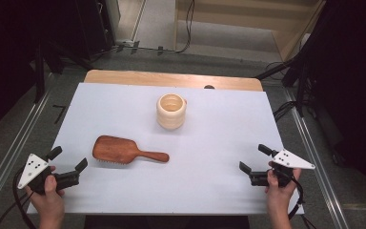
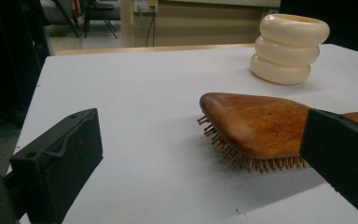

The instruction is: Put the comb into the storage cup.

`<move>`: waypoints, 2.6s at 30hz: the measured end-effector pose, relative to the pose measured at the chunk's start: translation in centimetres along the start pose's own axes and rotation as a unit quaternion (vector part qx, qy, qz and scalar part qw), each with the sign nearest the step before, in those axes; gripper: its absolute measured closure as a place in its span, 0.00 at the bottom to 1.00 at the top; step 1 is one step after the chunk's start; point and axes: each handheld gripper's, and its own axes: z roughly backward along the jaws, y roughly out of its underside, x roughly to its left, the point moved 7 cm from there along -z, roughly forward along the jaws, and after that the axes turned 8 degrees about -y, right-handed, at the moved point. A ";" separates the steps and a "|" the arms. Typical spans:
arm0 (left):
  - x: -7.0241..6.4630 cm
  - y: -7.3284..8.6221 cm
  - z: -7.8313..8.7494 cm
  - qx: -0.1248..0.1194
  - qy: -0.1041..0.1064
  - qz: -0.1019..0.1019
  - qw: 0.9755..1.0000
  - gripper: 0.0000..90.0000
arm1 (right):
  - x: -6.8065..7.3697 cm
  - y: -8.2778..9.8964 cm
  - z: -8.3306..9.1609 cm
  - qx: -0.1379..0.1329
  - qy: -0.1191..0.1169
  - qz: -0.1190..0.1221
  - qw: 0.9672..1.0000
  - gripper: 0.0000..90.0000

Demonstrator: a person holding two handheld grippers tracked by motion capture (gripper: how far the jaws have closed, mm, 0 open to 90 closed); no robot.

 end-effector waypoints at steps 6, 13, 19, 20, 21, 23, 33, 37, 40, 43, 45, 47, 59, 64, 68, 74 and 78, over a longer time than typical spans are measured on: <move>-0.2 0.1 0.1 0.000 0.001 -0.008 1.000 0.00 | 0.7 -1.7 -1.1 0.028 -0.017 0.030 0.999 0.00; -0.2 0.0 0.1 0.000 0.002 -0.006 1.000 0.00 | 2.1 -3.5 -3.3 0.056 -0.046 0.060 0.996 0.00; -0.3 0.1 0.0 0.001 0.005 -0.009 1.000 0.00 | 3.2 -5.1 -4.8 0.068 -0.063 0.080 0.993 0.00; -0.3 0.1 0.1 0.001 0.006 -0.008 1.000 0.00 | 3.5 -5.4 -5.2 0.071 -0.066 0.084 0.992 0.00; -0.3 0.1 0.1 0.001 0.006 -0.007 1.000 0.00 | 3.7 -5.7 -5.5 0.074 -0.068 0.088 0.991 0.00; -0.3 0.1 0.1 0.000 0.007 -0.007 1.000 0.00 | 4.2 -6.2 -6.2 0.080 -0.072 0.095 0.990 0.00; -0.4 0.1 0.0 0.003 0.010 -0.009 1.000 0.00 | 6.4 -8.1 -9.8 0.122 -0.098 0.143 0.977 0.00; -0.4 0.1 0.0 0.004 0.011 -0.010 1.000 0.00 | 7.4 -8.7 -11.3 0.135 -0.104 0.157 0.973 0.00; -0.4 0.1 0.0 0.004 0.011 -0.009 1.000 0.00 | 7.8 -9.0 -11.9 0.138 -0.110 0.164 0.971 0.00; -0.4 0.1 0.0 0.004 0.012 -0.010 1.000 0.00 | 8.5 -9.2 -12.9 0.153 -0.117 0.168 0.967 0.00; -0.4 0.1 -0.1 0.004 0.013 -0.010 1.000 0.00 | 8.7 -9.2 -13.2 0.157 -0.118 0.170 0.966 0.00; -0.4 0.1 -0.1 0.004 0.013 -0.011 1.000 0.00 | 9.1 -9.3 -13.7 0.162 -0.124 0.173 0.963 0.00; -0.5 0.1 -0.1 0.006 0.015 -0.015 1.000 0.00 | 10.7 -9.6 -16.4 0.195 -0.146 0.191 0.951 0.00; -0.5 0.2 -0.1 0.007 0.015 -0.017 1.000 0.00 | 11.5 -9.5 -17.3 0.213 -0.157 0.195 0.945 0.00; -0.6 0.2 -0.1 0.007 0.015 -0.016 1.000 0.00 | 11.8 -9.5 -17.9 0.218 -0.163 0.201 0.941 0.00; -0.6 0.2 -0.1 0.007 0.016 -0.016 1.000 0.00 | 12.9 -9.8 -19.1 0.233 -0.170 0.212 0.934 0.00; -0.6 0.2 -0.1 0.007 0.016 -0.017 1.000 0.00 | 13.4 -9.9 -19.7 0.238 -0.175 0.218 0.930 0.00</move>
